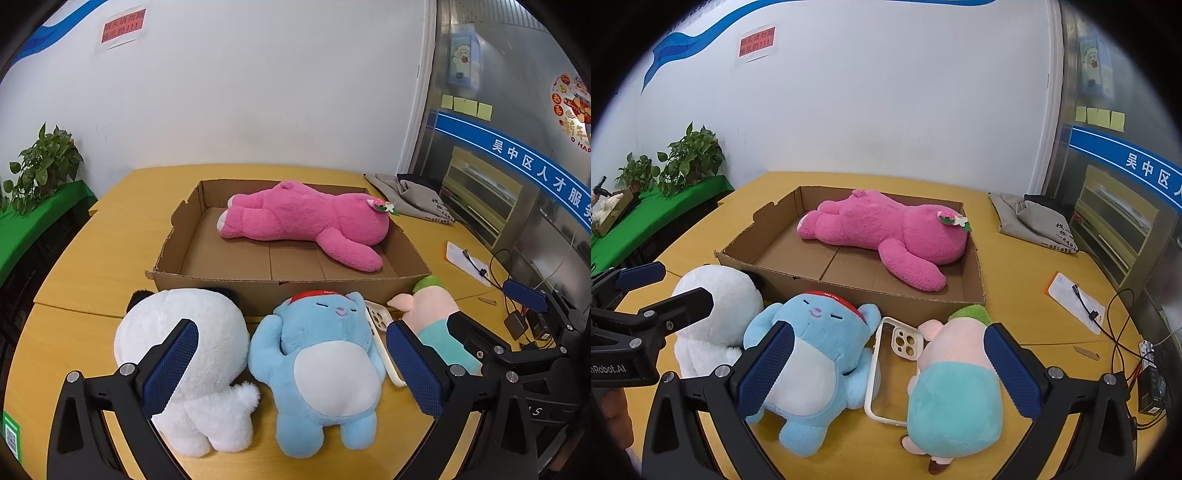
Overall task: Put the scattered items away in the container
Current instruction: 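Withdraw both tools and move them over the white panda plush, then close the left tool on the white panda while the right tool grips it too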
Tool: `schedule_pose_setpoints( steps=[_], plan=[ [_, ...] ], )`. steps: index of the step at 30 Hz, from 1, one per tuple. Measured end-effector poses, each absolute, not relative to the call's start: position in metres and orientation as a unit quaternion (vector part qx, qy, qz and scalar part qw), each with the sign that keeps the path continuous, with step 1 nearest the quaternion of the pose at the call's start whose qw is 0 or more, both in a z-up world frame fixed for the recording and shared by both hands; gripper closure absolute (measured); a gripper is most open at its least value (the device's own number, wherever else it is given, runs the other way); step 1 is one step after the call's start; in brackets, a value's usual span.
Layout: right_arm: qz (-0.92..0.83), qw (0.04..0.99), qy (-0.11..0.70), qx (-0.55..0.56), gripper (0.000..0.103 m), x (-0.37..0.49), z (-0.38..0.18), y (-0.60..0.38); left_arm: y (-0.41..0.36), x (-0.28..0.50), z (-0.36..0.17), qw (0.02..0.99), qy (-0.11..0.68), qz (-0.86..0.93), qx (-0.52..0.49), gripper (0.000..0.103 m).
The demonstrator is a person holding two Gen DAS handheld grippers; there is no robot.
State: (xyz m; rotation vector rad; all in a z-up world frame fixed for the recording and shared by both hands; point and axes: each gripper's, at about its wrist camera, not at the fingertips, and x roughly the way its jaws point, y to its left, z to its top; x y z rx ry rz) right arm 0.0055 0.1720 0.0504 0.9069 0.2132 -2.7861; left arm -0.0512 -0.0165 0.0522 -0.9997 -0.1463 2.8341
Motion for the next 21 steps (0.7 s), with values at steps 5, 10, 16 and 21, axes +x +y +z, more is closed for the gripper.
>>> schedule_pose_setpoints(
  steps=[5,10,16,21],
  plan=[
    [-0.943,0.101,0.074,0.309,0.001,0.005,0.049,0.170,-0.025,-0.052,0.051,0.065,-0.055,0.939,-0.332,0.000],
    [-0.941,0.104,0.077,0.312,0.001,0.004,0.047,0.165,-0.038,-0.054,0.046,0.059,-0.064,0.938,-0.336,0.000],
    [-0.939,0.124,0.071,0.312,0.001,0.003,0.046,0.155,-0.058,-0.058,0.038,0.052,-0.072,0.933,-0.349,0.000],
    [-0.936,0.148,0.065,0.312,0.001,0.002,0.040,0.142,-0.079,-0.063,0.029,0.068,-0.079,0.927,-0.361,0.000]
  ],
)
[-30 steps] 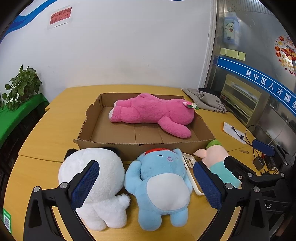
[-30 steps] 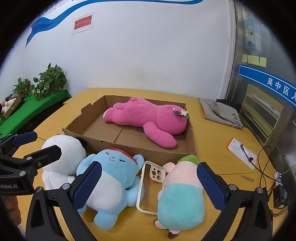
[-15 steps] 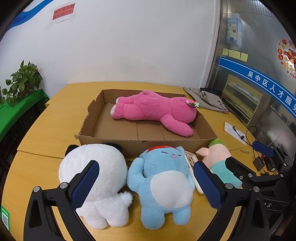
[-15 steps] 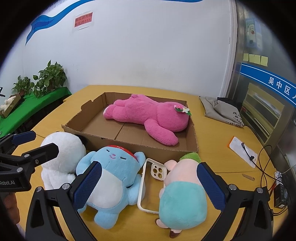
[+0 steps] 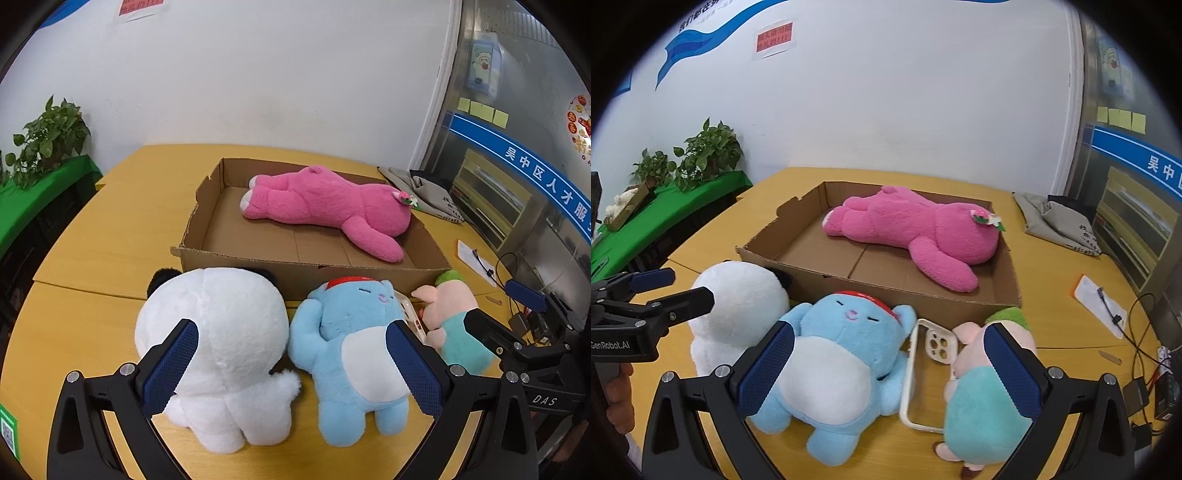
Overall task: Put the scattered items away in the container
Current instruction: 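Close the left tool on the white panda while the right tool grips it too, then lift the white panda with both tools and lower it into the box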
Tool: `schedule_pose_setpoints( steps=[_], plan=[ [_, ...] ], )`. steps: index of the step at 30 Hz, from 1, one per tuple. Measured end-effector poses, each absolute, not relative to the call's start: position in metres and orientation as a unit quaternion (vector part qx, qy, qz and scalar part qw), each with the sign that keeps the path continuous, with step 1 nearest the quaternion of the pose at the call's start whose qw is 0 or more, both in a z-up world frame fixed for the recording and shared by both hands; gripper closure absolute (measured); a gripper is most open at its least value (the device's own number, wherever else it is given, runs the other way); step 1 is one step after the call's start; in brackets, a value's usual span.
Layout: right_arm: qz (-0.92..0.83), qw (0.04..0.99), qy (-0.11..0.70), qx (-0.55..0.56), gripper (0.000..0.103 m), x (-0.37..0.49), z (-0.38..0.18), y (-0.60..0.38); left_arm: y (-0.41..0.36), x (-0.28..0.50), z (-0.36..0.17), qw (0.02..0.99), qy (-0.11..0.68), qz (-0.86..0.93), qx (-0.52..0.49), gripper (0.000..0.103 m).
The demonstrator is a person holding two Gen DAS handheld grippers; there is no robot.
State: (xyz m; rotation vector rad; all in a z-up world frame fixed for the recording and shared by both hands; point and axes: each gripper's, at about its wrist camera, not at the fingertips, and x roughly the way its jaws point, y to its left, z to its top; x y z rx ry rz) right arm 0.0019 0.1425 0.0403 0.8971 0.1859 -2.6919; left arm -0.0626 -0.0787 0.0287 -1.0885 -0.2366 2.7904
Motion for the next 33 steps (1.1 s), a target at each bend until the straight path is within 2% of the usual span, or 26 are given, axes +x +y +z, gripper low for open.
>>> schedule_pose_setpoints(
  steps=[7,12,15,20,22,24,29,33],
  plan=[
    [-0.910,0.250,0.021,0.329,0.001,0.006,0.013,0.104,-0.117,-0.093,-0.001,0.053,-0.062,0.913,-0.399,0.000],
    [-0.888,0.320,0.041,0.328,0.001,0.013,-0.010,0.051,-0.155,-0.125,-0.033,0.056,-0.111,0.892,-0.434,0.000],
    [-0.878,0.353,0.049,0.320,0.001,0.013,-0.021,0.022,-0.169,-0.136,-0.048,0.094,-0.152,0.879,-0.443,0.000],
    [-0.851,0.355,0.053,0.384,0.001,-0.002,-0.068,-0.026,-0.169,-0.141,-0.052,0.125,-0.136,0.871,-0.456,0.000],
    [-0.857,0.329,0.064,0.391,0.001,-0.005,-0.081,-0.038,-0.168,-0.141,-0.051,0.133,-0.132,0.867,-0.461,0.004],
    [-0.867,0.301,0.076,0.390,0.006,-0.007,-0.088,-0.049,-0.166,-0.140,-0.050,0.139,-0.128,0.866,-0.464,0.009],
    [-0.870,0.293,0.063,0.392,0.034,-0.004,-0.086,-0.053,-0.169,-0.130,-0.040,0.150,-0.130,0.867,-0.457,0.021],
    [-0.862,0.313,0.005,0.399,0.040,0.000,-0.073,-0.034,-0.159,-0.119,-0.015,0.158,-0.107,0.880,-0.435,0.027]
  ],
)
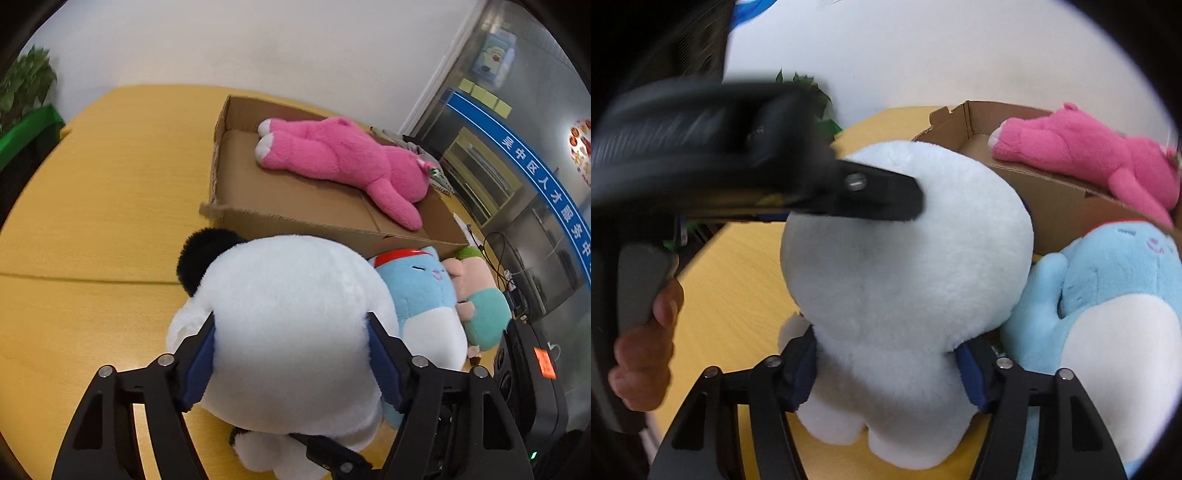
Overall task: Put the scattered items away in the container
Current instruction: 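Lift the white panda with both tools and lower it into the box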
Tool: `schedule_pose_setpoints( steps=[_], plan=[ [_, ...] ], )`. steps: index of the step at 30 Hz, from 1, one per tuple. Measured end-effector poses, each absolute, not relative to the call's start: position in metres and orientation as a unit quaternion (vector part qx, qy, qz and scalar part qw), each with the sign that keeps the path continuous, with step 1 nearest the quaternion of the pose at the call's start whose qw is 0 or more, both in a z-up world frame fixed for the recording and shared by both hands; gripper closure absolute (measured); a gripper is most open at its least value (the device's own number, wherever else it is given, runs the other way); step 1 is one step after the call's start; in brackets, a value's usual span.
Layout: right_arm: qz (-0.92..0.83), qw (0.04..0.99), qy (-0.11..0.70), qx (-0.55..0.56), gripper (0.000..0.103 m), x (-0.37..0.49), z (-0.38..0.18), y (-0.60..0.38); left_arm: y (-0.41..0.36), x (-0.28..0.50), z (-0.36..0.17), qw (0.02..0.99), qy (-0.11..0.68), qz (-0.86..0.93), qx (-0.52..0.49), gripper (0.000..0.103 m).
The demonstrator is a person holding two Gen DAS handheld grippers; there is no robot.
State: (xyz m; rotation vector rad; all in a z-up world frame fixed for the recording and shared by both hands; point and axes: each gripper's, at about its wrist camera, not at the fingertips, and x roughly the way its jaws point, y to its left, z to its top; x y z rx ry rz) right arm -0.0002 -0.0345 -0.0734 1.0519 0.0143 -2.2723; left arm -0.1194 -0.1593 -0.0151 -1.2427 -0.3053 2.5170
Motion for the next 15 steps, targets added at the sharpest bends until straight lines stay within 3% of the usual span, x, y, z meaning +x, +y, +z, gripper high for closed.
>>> schedule_pose_setpoints(
  steps=[7,15],
  plan=[
    [-0.887,0.322,-0.048,0.329,0.041,0.003,-0.005,-0.004,-0.136,-0.131,0.069,0.204,-0.064,0.910,-0.354,0.028],
    [-0.917,0.286,-0.058,0.273,0.041,-0.080,0.063,0.013,-0.114,-0.246,0.126,0.241,-0.015,0.917,-0.319,0.028]
  ],
)
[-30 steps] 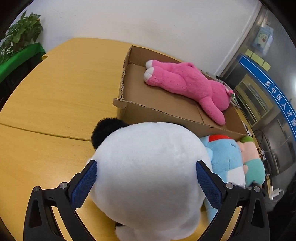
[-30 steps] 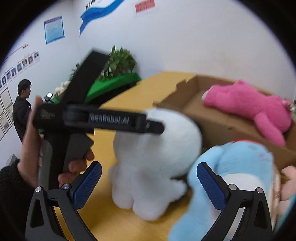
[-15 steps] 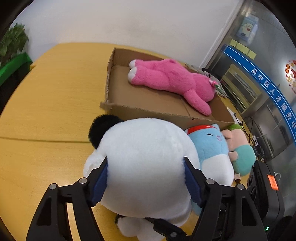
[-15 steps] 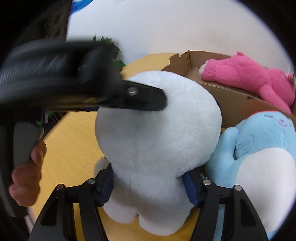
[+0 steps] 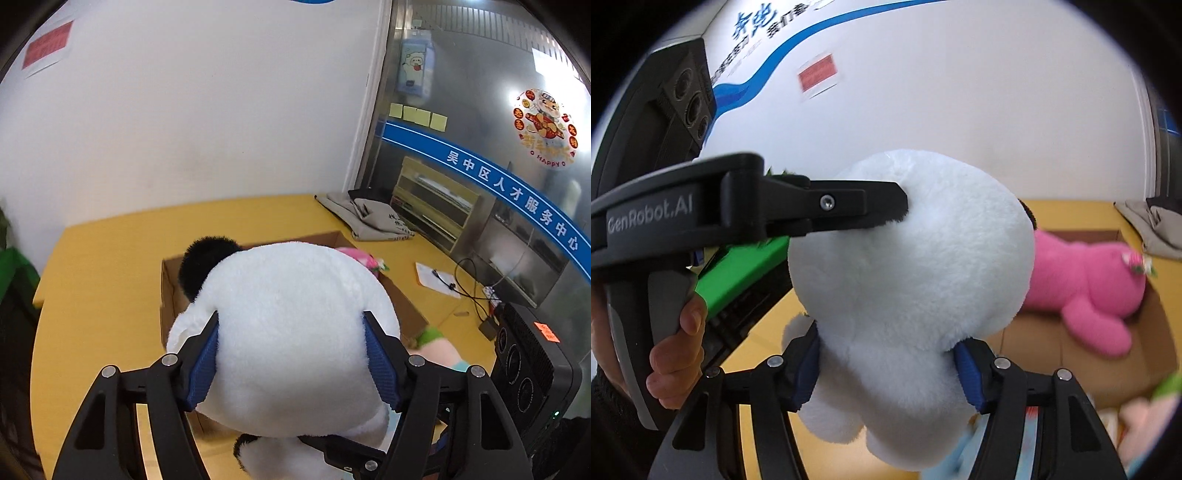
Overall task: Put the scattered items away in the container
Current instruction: 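Lift the white panda with both tools and lower it into the box, then open both tools, withdraw from the box and move over the blue cat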
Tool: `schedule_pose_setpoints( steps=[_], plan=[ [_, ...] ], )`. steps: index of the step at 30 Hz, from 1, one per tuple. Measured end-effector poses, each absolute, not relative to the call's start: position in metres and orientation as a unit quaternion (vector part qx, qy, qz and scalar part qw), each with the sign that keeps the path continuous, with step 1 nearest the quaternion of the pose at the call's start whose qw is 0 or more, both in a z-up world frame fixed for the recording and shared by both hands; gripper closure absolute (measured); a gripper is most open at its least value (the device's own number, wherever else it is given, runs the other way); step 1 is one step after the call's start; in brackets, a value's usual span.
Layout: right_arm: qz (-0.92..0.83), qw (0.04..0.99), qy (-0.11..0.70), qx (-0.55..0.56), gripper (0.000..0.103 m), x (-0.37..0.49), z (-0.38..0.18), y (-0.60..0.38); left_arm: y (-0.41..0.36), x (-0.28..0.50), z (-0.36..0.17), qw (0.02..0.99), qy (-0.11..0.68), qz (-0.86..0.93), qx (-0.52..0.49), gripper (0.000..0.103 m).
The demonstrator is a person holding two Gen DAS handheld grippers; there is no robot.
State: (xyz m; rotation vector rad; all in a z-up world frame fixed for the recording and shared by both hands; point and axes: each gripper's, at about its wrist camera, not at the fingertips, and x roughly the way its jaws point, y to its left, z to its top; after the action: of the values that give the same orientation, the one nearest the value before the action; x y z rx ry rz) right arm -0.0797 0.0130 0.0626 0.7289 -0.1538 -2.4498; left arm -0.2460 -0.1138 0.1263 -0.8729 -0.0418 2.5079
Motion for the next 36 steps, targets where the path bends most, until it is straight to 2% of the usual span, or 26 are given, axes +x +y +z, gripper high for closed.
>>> schedule_pose_setpoints(
  steps=[4,7,12,17,18,20,23,27,29,33,36],
  plan=[
    [-0.921,0.250,-0.073,0.288,0.041,-0.142,0.051,0.006,-0.117,-0.314,0.098,0.256,-0.030,0.902,-0.346,0.028],
    [-0.907,0.232,-0.098,0.338,0.041,-0.177,0.015,-0.008,-0.127,-0.354,0.049,0.244,-0.050,0.883,-0.398,0.028],
    [-0.867,0.226,-0.097,0.433,0.041,-0.194,-0.050,-0.040,-0.153,-0.364,-0.024,0.218,-0.080,0.857,-0.460,0.028],
    [-0.873,0.203,-0.052,0.440,0.040,-0.182,-0.065,-0.066,-0.166,-0.357,-0.039,0.214,-0.095,0.854,-0.465,0.024],
    [-0.873,0.199,-0.046,0.442,0.038,-0.180,-0.066,-0.069,-0.166,-0.356,-0.040,0.209,-0.093,0.855,-0.466,0.020],
    [-0.869,0.200,-0.041,0.451,0.029,-0.179,-0.069,-0.071,-0.165,-0.353,-0.040,0.190,-0.090,0.859,-0.467,0.010],
    [-0.863,0.211,-0.046,0.457,0.026,-0.175,-0.065,-0.063,-0.165,-0.343,-0.029,0.172,-0.092,0.872,-0.449,0.009],
    [-0.883,0.198,-0.018,0.425,0.023,-0.144,-0.038,-0.042,-0.161,-0.293,0.016,0.130,-0.050,0.909,-0.394,0.008],
    [-0.898,0.186,-0.005,0.399,0.021,-0.124,-0.022,-0.021,-0.156,-0.257,0.040,0.120,-0.043,0.924,-0.362,0.000],
    [-0.917,0.163,0.009,0.364,0.020,-0.115,0.000,0.031,-0.132,-0.190,0.071,0.091,-0.033,0.943,-0.318,0.000],
    [-0.927,0.136,0.029,0.348,0.020,-0.091,0.011,0.061,-0.111,-0.151,0.074,0.073,-0.042,0.947,-0.309,0.000]
  ],
)
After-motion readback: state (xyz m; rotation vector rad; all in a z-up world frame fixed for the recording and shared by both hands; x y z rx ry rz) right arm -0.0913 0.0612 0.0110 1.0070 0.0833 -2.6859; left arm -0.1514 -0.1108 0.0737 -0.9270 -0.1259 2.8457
